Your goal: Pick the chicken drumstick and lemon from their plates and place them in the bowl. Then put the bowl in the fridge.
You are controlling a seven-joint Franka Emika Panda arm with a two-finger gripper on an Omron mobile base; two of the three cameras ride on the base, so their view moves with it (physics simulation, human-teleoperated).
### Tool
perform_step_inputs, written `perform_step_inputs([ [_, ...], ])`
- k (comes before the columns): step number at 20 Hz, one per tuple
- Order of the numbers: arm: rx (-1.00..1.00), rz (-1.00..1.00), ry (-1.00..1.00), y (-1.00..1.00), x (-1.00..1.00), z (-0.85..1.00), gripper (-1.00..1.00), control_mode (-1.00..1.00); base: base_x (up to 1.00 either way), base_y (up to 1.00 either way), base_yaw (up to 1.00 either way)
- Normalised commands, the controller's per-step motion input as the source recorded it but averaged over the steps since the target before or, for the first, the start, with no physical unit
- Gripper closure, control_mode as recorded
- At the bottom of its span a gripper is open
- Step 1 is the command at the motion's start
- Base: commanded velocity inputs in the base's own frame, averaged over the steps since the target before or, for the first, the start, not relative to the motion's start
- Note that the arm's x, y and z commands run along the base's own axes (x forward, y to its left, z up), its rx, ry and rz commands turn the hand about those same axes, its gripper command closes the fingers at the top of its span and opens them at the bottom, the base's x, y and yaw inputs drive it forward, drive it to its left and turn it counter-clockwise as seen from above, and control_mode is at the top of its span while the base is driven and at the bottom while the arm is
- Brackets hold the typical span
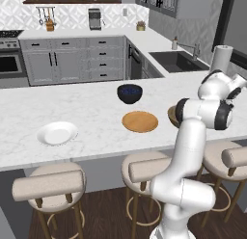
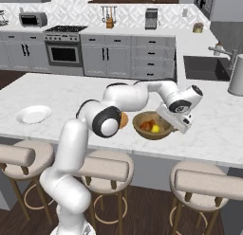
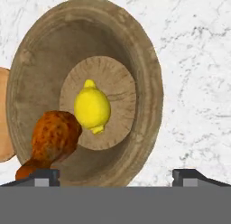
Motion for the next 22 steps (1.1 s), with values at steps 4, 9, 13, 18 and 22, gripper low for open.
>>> perform_step_inputs([
  [4, -0.10, -0.42, 0.03, -0.05, 0.28, 0.00, -1.00, -1.00, 0.00, 0.00, 0.00],
  [9, 0.00, -0.26, 0.18, -0.16, 0.34, 0.00, -1.00, -1.00, 0.00, 0.00, 0.00],
  [13, 0.00, -0.16, 0.11, -0.18, 0.07, 0.00, -1.00, -1.00, 0.00, 0.00, 0.00],
  [18, 0.00, -0.15, 0.08, -0.11, 0.03, -0.02, -1.00, -1.00, 0.00, 0.00, 0.00],
  [22, 0.03, -0.11, 0.06, -0.02, 0.00, -0.19, -1.00, -1.00, 0.00, 0.00, 0.00],
])
